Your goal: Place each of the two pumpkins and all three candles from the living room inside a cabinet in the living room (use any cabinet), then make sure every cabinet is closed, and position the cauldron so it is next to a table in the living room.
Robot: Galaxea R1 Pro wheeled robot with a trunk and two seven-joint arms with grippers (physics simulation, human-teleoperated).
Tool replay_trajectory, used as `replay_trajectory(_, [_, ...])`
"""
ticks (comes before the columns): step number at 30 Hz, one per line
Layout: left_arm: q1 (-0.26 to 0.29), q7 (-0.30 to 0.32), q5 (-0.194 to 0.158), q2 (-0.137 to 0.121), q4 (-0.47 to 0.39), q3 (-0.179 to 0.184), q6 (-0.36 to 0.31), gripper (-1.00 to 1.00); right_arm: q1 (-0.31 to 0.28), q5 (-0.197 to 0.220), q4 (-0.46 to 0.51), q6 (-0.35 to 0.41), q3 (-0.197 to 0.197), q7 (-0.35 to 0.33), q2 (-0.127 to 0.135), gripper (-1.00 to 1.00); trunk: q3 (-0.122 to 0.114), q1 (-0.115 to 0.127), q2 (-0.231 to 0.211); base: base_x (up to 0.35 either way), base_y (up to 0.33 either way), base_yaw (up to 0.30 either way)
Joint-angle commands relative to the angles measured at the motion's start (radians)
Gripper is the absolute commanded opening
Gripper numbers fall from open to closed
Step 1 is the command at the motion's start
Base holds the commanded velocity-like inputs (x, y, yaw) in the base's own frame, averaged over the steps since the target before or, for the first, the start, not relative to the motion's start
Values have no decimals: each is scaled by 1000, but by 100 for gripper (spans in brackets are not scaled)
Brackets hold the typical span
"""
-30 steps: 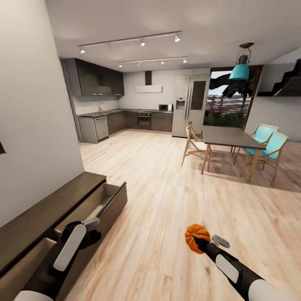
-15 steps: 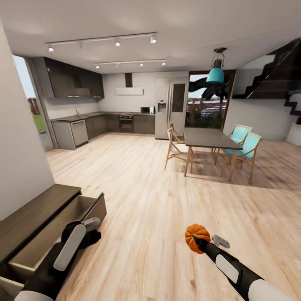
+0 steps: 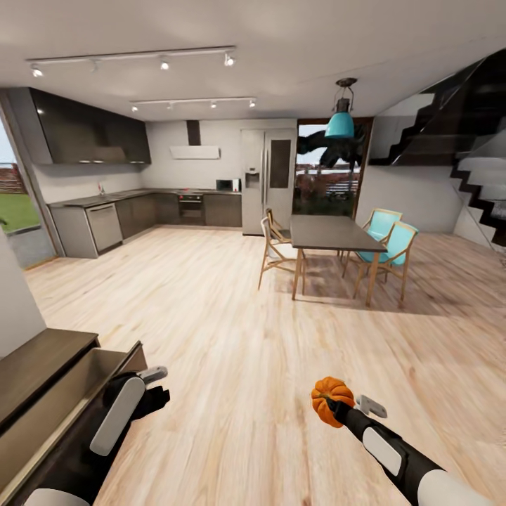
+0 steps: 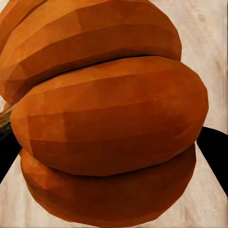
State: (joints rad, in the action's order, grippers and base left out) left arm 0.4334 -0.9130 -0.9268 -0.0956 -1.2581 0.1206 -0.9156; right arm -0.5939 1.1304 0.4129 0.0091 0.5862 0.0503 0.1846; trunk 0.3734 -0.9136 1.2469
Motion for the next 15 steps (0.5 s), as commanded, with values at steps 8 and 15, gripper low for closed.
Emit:
replay_trajectory(8, [1,-10,-9,-1,-1,2,-2,100,-1,6,3,4,4,6,1,-100,7,-1,1,330,-154,-249])
replay_trajectory(15, [1,-10,-9,-1,-1,2,-2,100,-1,6,3,6,4,6,1,-100,11,-1,1,332,-111,-254])
